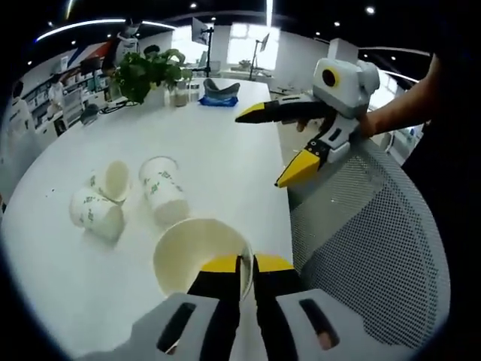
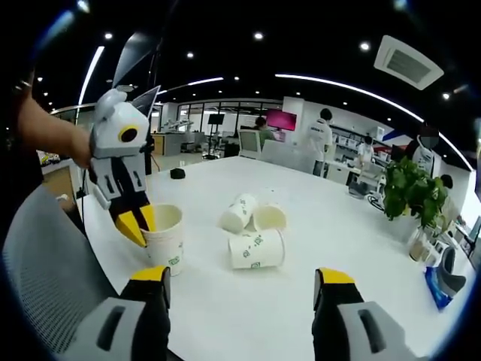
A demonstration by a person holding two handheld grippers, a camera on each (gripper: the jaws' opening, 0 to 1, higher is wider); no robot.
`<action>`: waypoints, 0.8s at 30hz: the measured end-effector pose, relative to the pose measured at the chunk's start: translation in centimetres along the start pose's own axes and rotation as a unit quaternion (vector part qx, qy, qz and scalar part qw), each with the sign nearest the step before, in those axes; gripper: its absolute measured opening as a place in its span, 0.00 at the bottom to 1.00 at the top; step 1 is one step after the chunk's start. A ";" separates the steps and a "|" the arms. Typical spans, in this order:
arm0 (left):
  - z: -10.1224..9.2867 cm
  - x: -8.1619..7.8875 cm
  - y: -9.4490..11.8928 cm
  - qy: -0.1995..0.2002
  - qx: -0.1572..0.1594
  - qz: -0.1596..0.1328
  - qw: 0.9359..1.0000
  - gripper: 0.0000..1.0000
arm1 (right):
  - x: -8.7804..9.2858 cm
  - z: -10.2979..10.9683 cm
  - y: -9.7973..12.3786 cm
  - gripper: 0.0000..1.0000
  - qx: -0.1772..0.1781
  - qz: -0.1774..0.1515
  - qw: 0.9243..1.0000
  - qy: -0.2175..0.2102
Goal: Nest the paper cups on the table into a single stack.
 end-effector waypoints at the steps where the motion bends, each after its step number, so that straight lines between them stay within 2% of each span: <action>1: -0.1 -0.1 -0.1 -0.003 -0.001 0.002 1.000 0.03 | 0.0 0.0 0.0 0.79 0.000 0.000 1.000 0.000; 9: -0.2 -0.3 -0.1 -0.002 -0.009 0.007 1.000 0.05 | 0.0 0.0 0.0 0.79 0.000 -0.001 1.000 -0.001; 12: -0.5 -0.5 0.0 -0.005 -0.013 -0.001 1.000 0.09 | -0.1 0.0 0.1 0.79 0.000 -0.001 1.000 -0.001; 20: -0.6 -1.1 1.5 0.008 -0.025 -0.058 0.998 0.14 | -0.2 0.0 0.1 0.79 -0.001 -0.003 1.000 -0.007; 24: -1.5 -1.9 3.1 0.006 -0.047 -0.095 0.994 0.17 | -0.2 0.1 0.1 0.79 -0.007 -0.002 1.000 -0.010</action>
Point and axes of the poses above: the point that each gripper's makers call its tool centre point, and the gripper's own axes: y roughly backward along the fingers, z roughly to its left, x roughly out of its underside, the point moved 6 cm from there along y, roughly backward along the fingers, and after that the axes turned 8 degrees about x, right-handed, at the moved point
